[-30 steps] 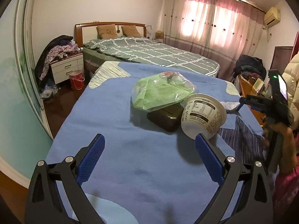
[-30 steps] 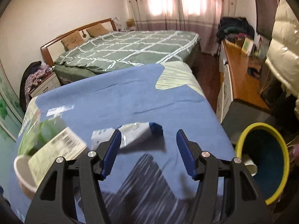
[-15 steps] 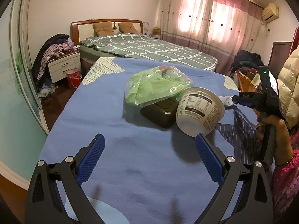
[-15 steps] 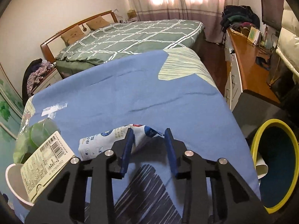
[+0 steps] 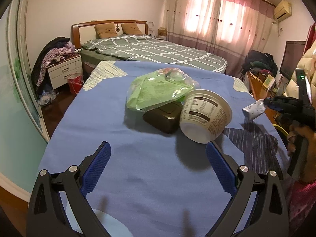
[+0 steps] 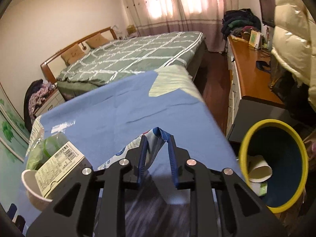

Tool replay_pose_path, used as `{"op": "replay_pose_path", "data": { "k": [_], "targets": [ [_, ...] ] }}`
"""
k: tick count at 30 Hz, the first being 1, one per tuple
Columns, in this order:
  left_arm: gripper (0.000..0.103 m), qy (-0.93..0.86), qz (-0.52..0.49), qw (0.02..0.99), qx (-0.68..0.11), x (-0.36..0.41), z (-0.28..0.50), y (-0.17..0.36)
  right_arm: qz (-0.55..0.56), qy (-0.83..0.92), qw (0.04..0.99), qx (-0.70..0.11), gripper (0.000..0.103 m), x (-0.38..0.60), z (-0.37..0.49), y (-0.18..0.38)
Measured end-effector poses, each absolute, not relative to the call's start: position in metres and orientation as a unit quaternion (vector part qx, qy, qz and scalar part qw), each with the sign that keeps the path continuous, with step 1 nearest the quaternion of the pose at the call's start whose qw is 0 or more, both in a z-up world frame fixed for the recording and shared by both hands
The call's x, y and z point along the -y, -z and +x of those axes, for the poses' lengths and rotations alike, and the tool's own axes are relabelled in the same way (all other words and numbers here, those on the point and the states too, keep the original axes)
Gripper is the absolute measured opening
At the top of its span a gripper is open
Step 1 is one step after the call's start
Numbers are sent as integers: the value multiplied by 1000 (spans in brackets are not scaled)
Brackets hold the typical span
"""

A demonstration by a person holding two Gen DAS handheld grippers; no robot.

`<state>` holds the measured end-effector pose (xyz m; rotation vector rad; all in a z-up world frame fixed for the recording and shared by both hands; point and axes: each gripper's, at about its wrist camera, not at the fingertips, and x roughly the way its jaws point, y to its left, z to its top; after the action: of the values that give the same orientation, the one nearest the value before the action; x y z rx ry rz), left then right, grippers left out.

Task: Collect trash
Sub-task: 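Carry the milk carton into the yellow bin and open the right tool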

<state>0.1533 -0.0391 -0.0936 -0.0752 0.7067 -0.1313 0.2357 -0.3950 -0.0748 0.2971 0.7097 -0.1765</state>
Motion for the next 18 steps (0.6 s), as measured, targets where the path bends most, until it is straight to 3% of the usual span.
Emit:
{"op": "replay_pose_path", "data": {
  "k": [18],
  "targets": [
    [96,101,-13,931,-351,75,154,91,213,253,900,-285,22,530,138,71]
  ]
}}
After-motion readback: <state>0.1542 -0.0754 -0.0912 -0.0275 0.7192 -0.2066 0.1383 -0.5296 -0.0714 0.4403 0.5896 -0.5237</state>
